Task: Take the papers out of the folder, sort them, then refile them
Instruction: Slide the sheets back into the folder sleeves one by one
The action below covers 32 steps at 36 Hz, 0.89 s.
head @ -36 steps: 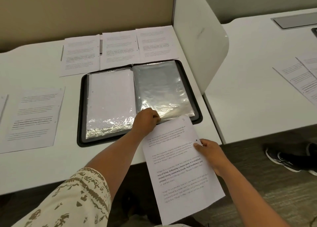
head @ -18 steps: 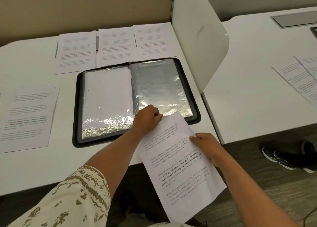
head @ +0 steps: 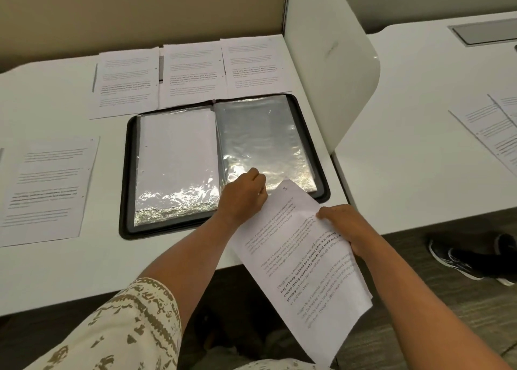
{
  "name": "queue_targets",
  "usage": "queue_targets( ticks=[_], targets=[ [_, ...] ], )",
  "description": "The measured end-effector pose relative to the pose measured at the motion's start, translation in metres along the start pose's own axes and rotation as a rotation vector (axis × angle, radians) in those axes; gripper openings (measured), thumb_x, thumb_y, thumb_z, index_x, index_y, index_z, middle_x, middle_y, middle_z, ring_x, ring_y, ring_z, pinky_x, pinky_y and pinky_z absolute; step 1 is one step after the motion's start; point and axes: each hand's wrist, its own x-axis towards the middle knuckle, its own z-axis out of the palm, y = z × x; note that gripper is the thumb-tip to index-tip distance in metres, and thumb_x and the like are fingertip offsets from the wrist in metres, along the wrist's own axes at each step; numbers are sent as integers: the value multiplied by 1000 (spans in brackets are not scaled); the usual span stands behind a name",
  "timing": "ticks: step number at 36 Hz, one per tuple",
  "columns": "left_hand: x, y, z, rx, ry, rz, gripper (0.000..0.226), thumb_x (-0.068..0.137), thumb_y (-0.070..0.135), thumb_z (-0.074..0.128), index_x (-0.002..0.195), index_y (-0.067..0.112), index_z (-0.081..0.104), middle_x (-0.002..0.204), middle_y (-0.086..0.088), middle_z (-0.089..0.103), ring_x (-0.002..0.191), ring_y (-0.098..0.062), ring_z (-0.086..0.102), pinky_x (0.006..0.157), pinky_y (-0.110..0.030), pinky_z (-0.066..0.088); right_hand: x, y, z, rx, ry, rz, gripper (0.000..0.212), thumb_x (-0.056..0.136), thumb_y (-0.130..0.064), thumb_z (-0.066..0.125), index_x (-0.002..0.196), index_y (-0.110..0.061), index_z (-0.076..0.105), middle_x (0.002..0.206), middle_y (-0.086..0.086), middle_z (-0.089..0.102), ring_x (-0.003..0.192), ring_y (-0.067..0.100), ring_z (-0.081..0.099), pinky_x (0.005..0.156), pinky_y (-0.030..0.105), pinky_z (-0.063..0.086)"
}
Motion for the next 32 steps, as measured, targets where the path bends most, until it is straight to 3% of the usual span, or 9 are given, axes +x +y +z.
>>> queue_targets(
  ticks=[3,6,11,20,24,27,29,32],
  targets=[
    [1,6,0,8,-19,2,15,80,2,62,82,11,50,79,-2,48,58,-23,44,40,-31,42,1,0,-4,-11,0,39,25,86,-22,66,97,0,70,91,23,74,72,33,68,69,40,54],
    [0,8,2,23,-50,28,15,82,0,62,85,10,52,86,-5,50,64,-26,49,42,-33,46,1,2,-6,-32,-8,75,33,86,-23,66,103,5,68,101,27,73,70,29,66,66,34,51],
    [-2,9,7,-1,-43,20,21,82,-1,63,98,11,60,102,-8,54,77,-27,56,48,-36,49,-1,4,-7,-54,-22,96,41,85,-27,66,110,6,66,104,25,73,74,31,67,72,38,51],
    [-3,10,7,-66,9,-25,25,87,-1,59,108,12,60,103,-5,58,78,-27,57,49,-38,50,-7,4,-5,-38,-33,71,34,88,-25,66,107,4,68,100,24,74,68,30,68,69,36,53],
    [-3,11,8,-99,40,-44,25,90,4,58,113,14,60,104,-3,60,77,-23,59,52,-39,52,-7,2,-4,-45,-28,55,34,87,-25,66,103,5,68,87,19,71,68,28,65,68,35,50],
    [-1,11,9,-121,60,-108,24,94,8,55,115,15,62,107,-1,60,77,-20,59,53,-33,48,-11,3,-1,-69,-61,59,23,86,-27,66,94,-5,68,79,14,68,65,27,63,68,35,48],
    [-1,11,9,-139,72,-132,23,94,9,55,115,14,63,106,0,60,76,-18,59,55,-30,43,-11,5,1,-44,-79,56,21,87,-26,66,92,-6,68,79,14,68,64,26,63,66,35,48],
    [-1,12,11,-141,57,-118,22,94,10,55,114,14,64,106,1,60,80,-18,61,57,-32,49,-10,8,2,-5,-61,60,27,89,-26,66,97,0,69,84,18,74,63,26,66,64,32,51]
  ],
)
